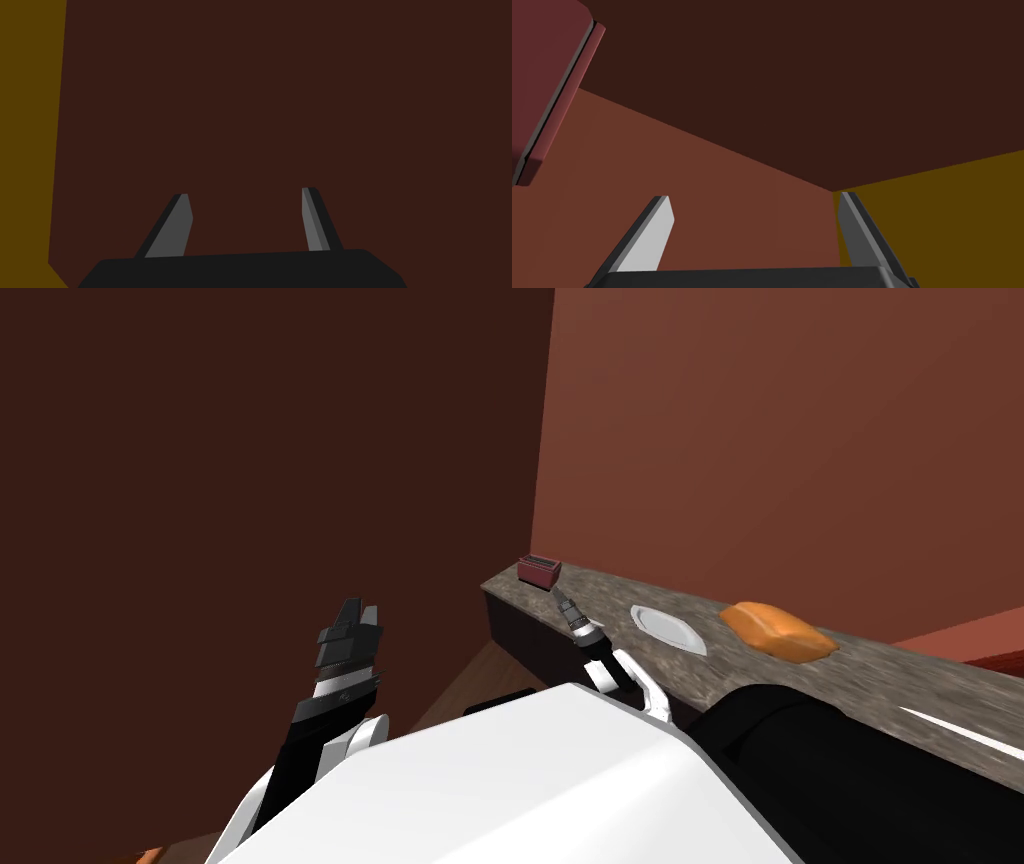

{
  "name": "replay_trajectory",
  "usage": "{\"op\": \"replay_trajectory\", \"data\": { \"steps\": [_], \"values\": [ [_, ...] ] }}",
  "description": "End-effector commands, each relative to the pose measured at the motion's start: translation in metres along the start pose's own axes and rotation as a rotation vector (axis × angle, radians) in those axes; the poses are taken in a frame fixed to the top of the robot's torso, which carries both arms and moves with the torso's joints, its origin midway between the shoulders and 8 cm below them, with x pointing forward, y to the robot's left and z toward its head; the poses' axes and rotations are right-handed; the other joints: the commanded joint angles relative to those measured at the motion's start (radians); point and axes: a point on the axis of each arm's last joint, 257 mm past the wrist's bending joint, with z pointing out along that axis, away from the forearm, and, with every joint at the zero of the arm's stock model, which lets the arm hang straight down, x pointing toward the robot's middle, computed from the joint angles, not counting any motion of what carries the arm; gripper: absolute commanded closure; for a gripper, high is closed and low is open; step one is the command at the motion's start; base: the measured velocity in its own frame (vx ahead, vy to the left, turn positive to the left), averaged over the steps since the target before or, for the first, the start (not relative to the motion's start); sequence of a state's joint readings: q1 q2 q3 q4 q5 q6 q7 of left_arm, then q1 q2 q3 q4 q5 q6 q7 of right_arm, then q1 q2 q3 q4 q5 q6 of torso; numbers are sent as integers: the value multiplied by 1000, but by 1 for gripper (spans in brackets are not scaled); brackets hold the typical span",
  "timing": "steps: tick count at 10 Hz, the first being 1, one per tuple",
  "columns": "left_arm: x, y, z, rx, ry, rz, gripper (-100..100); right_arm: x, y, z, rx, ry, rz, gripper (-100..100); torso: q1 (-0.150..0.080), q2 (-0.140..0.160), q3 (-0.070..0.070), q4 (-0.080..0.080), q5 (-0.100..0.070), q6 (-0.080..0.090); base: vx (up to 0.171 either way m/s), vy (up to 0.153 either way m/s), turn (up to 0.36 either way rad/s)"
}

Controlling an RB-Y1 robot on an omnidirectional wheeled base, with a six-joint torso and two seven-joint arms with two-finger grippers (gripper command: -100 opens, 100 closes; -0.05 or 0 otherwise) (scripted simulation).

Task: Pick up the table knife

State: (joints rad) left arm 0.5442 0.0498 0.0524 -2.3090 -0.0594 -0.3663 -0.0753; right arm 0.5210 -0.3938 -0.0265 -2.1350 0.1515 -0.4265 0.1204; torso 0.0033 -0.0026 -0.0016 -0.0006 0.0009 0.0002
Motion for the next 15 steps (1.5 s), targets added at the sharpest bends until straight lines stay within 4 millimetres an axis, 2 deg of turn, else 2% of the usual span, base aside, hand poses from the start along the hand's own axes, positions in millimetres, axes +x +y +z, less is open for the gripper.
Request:
{"op": "replay_trajectory", "data": {
  "steps": [1,2,3,4,5,6,7,8,9,10,11,13,14,15],
  "values": [
    [0,0,0,0,0,0,0,5,-12,-6,15,56,-61,-100,0,0,0,0,0,0,51,61,194],
    [0,0,0,0,0,0,0,6,-12,-6,12,69,-70,-100,1,0,0,0,0,-1,47,47,75],
    [0,0,0,0,0,0,0,10,-24,-13,28,114,-118,-100,0,0,0,0,0,0,58,66,164],
    [0,0,0,0,0,0,0,11,-24,-13,23,130,-129,-100,1,0,0,0,0,0,46,48,83],
    [0,0,0,0,0,0,0,15,-36,-20,42,175,-175,-100,0,0,0,0,0,0,55,57,154],
    [0,0,0,0,0,0,0,16,-36,-20,36,193,-188,-100,1,0,0,0,0,0,55,42,104],
    [0,0,0,0,0,0,0,19,-50,-29,56,241,-233,-100,0,0,0,0,0,0,59,45,167],
    [0,0,0,0,0,0,0,20,-50,-29,50,259,-246,-100,0,-1,0,0,0,0,55,35,94],
    [0,0,0,0,0,0,0,23,-64,-39,73,304,-285,-100,-1,0,0,0,0,0,62,46,173],
    [0,0,0,0,0,0,0,23,-64,-39,66,325,-301,-100,0,-1,0,0,0,0,50,44,93],
    [0,0,0,0,0,0,0,26,-80,-50,91,368,-336,-100,0,0,0,0,0,0,62,64,143],
    [0,0,0,0,0,0,0,25,-80,-50,81,398,-359,-100,0,0,0,0,0,0,40,24,46],
    [0,0,0,0,0,0,0,27,-95,-62,105,451,-397,-100,-2,2,1,0,0,1,39,18,166],
    [0,0,0,0,0,0,0,26,-96,-62,98,469,-412,-100,-1,1,1,0,0,0,46,22,102]
  ]
}}
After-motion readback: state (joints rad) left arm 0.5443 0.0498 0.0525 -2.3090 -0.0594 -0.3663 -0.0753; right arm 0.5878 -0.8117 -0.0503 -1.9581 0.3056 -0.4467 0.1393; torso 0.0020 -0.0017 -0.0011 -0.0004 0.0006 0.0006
